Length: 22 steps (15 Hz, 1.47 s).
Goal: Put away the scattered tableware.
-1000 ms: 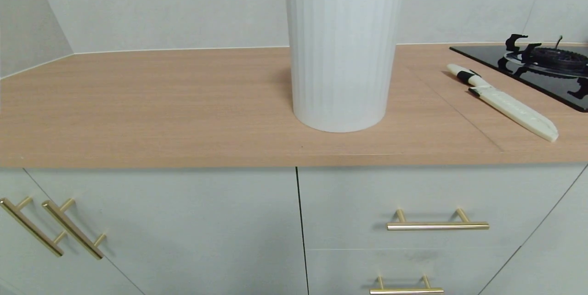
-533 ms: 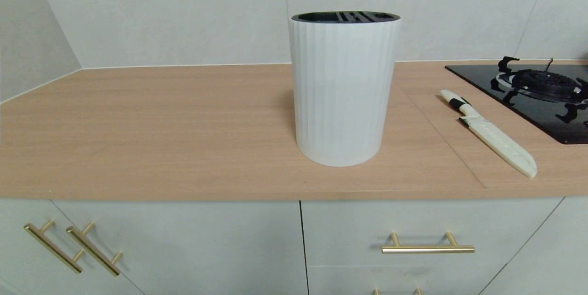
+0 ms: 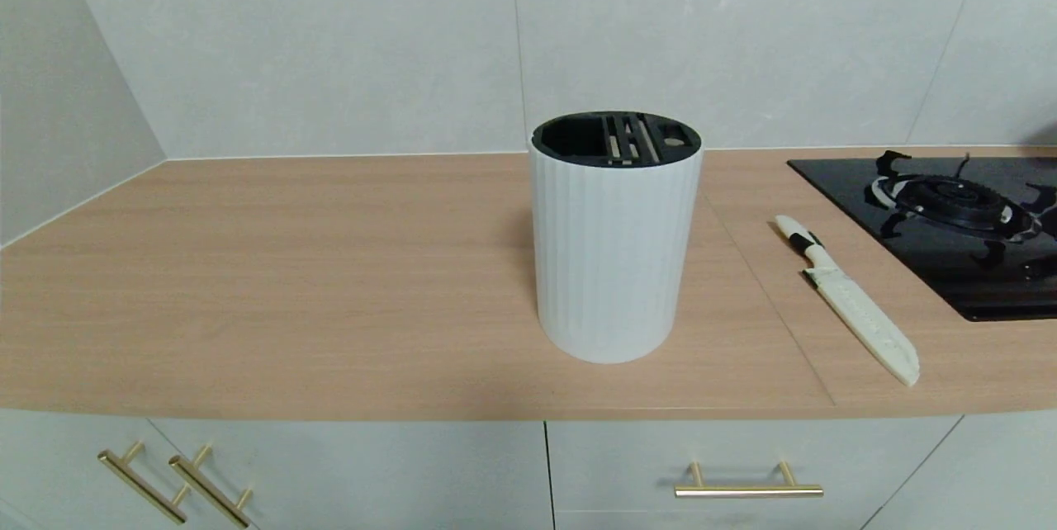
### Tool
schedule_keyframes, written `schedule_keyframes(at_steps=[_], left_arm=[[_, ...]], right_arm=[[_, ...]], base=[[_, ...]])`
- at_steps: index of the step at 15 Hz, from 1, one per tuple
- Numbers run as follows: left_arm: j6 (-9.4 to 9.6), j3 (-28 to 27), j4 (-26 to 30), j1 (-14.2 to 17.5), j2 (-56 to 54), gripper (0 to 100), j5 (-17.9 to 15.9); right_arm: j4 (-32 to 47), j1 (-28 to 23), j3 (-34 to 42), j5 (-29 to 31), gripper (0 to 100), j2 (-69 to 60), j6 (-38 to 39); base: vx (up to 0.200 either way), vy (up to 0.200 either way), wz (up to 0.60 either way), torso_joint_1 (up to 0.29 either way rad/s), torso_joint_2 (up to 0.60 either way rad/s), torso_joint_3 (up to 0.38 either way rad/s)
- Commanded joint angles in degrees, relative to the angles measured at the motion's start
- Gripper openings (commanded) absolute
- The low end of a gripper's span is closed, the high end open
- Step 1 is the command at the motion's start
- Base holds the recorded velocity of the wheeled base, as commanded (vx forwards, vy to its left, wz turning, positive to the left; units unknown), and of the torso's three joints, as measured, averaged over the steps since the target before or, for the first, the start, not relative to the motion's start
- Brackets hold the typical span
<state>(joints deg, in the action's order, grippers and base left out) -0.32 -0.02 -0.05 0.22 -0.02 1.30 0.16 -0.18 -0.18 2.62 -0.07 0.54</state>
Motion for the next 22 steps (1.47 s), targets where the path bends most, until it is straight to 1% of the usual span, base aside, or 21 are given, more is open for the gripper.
schedule_keyframes(at_steps=[1,10,18,22], left_arm=[[-0.03,0.02,-0.04,0.04,0.02,100,0.01],[-0.03,0.02,-0.04,0.04,0.02,100,0.01],[-0.03,0.02,-0.04,0.04,0.02,100,0.01],[-0.03,0.02,-0.04,0.04,0.02,100,0.01]], right_arm=[[0.02,0.01,0.01,0.02,100,0.07,-0.01],[-0.07,0.01,0.01,0.02,100,0.07,-0.01],[0.02,0.01,0.01,0.02,100,0.07,-0.01],[-0.07,0.01,0.01,0.02,100,0.07,0.08]], base=[[0.0,0.0,0.0,0.193,-0.49,-0.29],[0.0,0.0,0.0,0.226,-0.51,-0.292],[0.0,0.0,0.0,0.267,-0.58,-0.312],[0.0,0.0,0.0,0.21,-0.43,-0.232]])
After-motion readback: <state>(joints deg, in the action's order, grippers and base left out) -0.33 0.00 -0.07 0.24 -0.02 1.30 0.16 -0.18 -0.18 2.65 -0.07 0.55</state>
